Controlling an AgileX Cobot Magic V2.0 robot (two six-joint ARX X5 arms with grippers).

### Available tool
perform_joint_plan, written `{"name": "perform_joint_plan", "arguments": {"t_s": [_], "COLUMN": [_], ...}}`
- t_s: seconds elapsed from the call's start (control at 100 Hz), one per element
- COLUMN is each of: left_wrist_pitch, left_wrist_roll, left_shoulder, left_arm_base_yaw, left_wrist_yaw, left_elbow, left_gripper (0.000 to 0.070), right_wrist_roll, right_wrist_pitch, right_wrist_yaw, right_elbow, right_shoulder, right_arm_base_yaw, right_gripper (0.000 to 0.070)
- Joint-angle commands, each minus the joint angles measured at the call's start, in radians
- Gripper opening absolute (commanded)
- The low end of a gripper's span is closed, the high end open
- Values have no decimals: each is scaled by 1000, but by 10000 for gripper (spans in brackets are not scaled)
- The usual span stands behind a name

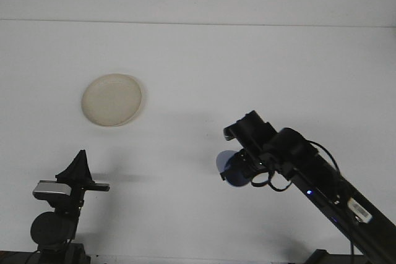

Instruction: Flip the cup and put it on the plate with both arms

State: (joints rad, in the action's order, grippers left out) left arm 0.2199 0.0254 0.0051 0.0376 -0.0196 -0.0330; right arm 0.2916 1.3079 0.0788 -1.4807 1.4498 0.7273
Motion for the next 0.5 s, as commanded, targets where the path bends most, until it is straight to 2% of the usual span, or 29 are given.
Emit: {"name": "perform_joint_plan", "arguments": {"t_s": [0.0, 0.34, 0.49], "left_wrist_pitch": [11, 11, 11], "left_wrist_roll": [6, 6, 6], "left_shoulder": [-1, -1, -1], "left_arm_base_yaw": [0, 0, 0], "left_wrist_yaw": [4, 4, 4], "left_elbow": [19, 19, 19], "left_gripper": [11, 11, 11], "right_wrist_roll": [-16, -73, -91], "right_wrist_pitch": [3, 50, 53], "right_wrist_yaw": [-3, -12, -43], "right_elbow": [-52, -161, -161], "right_shoulder": [63, 300, 357], "right_arm_base_yaw": [33, 127, 133], "right_gripper": [0, 0, 0]}}
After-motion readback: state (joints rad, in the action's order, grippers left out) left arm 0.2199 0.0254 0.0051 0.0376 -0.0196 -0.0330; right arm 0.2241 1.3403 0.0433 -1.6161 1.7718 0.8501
